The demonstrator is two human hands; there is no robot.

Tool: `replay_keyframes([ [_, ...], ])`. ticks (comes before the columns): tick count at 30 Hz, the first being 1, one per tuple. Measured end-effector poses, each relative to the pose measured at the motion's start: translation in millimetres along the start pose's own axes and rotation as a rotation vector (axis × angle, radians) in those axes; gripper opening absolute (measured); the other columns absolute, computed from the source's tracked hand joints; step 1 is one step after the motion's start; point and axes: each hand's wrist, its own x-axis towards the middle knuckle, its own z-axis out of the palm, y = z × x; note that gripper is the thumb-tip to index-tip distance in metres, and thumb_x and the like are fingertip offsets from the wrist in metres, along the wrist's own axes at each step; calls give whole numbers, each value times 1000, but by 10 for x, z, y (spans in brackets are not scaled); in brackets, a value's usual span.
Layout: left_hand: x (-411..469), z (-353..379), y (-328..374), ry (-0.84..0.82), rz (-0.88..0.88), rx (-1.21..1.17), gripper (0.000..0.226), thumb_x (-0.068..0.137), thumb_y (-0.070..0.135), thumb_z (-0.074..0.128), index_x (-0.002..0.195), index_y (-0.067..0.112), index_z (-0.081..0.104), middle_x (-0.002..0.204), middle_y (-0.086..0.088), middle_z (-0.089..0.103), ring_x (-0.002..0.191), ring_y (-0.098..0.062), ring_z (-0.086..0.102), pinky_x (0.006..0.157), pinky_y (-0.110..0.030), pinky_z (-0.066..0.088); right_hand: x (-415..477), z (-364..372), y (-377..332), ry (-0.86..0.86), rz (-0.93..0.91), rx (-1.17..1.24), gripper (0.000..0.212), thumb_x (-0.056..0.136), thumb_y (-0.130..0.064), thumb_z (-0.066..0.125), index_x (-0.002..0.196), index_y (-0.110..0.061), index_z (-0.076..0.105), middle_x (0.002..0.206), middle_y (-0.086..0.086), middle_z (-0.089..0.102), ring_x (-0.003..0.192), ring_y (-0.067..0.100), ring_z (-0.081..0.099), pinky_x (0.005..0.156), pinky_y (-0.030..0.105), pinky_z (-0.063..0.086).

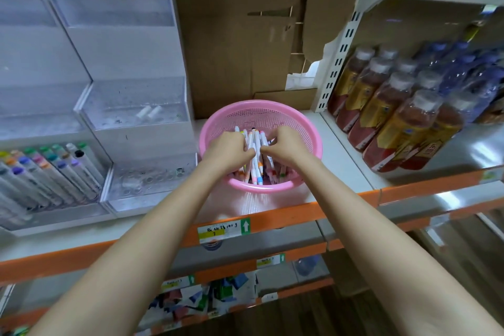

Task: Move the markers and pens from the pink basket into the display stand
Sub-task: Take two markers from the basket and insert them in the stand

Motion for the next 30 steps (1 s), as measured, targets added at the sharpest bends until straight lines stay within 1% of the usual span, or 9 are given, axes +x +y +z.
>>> replay_keyframes([
  [3, -15, -25, 12, 27, 20, -107, 22, 86, 23, 53, 70, 9, 59, 70, -10, 63, 71, -26, 59, 63, -39, 47, -36, -18, -14, 24, 0, 7, 35, 74, -11, 63, 57, -16, 33, 53, -1, 35, 48, 15, 32, 44, 28, 20],
  [6, -17, -49, -1, 85, 18, -283, 10, 85, 21, 58, 89, 13, 62, 73, 0, 62, 70, -18, 57, 60, -32, 44, -12, -34, -2, 31, -1, 59, 24, 75, -7, 61, 60, -11, 43, 52, 1, 39, 49, 15, 36, 45, 29, 23],
  [10, -39, -65, -28, 151, 49, -459, 14, 85, 13, 61, 99, 15, 58, 72, 1, 66, 66, -16, 65, 56, -27, 51, 4, -31, 8, 90, -42, 150, 16, 77, -4, 62, 64, -12, 58, 55, 2, 50, 51, 14, 43, 49, 27, 30],
  [11, -51, -76, -29, 173, 72, -491, 15, 85, 13, 62, 99, 17, 57, 74, 0, 67, 68, -16, 65, 60, -30, 53, -1, -31, 5, 103, -54, 169, 9, 78, -5, 63, 74, -12, 65, 59, 1, 55, 53, 14, 47, 51, 27, 35],
  [13, -74, -100, -26, 230, 139, -571, 16, 87, 13, 62, 100, 20, 55, 76, 5, 66, 70, -13, 65, 65, -34, 57, -14, -38, 6, 146, -85, 200, 28, 83, -8, 64, 110, -12, 68, 75, 3, 67, 63, 15, 57, 60, 30, 47],
  [16, -106, -130, -34, 304, 211, -676, 26, 87, 8, 62, 111, 20, 58, 76, 11, 62, 67, -2, 62, 66, -35, 59, -107, -79, -33, 205, -149, 264, 56, 88, -9, 64, 140, -19, 46, 89, 1, 64, 77, 14, 60, 72, 29, 51],
  [21, -210, -162, -17, 412, 262, -700, 46, 89, 7, 61, 133, 19, 53, 96, 7, 65, 77, -3, 61, 72, -28, 56, -228, -79, -147, 269, -290, 310, 51, 87, -8, 63, 135, -23, 52, 100, -3, 69, 82, 11, 65, 78, 33, 56],
  [24, -336, -238, -8, 480, 311, -650, 50, 89, 11, 60, 136, 24, 49, 113, 11, 62, 89, -13, 63, 74, -31, 56, -336, -108, -310, 289, -348, 331, 49, 87, -10, 65, 132, -25, 54, 91, -3, 70, 80, 6, 65, 74, 21, 53],
  [30, -652, -575, -148, 595, 343, -661, 44, 86, 11, 63, 127, 21, 52, 88, 13, 63, 79, -2, 62, 70, -15, 49, -525, -82, -689, 364, -445, 419, 49, 86, -6, 66, 129, -23, 54, 91, -2, 70, 80, 7, 65, 71, 22, 53],
])
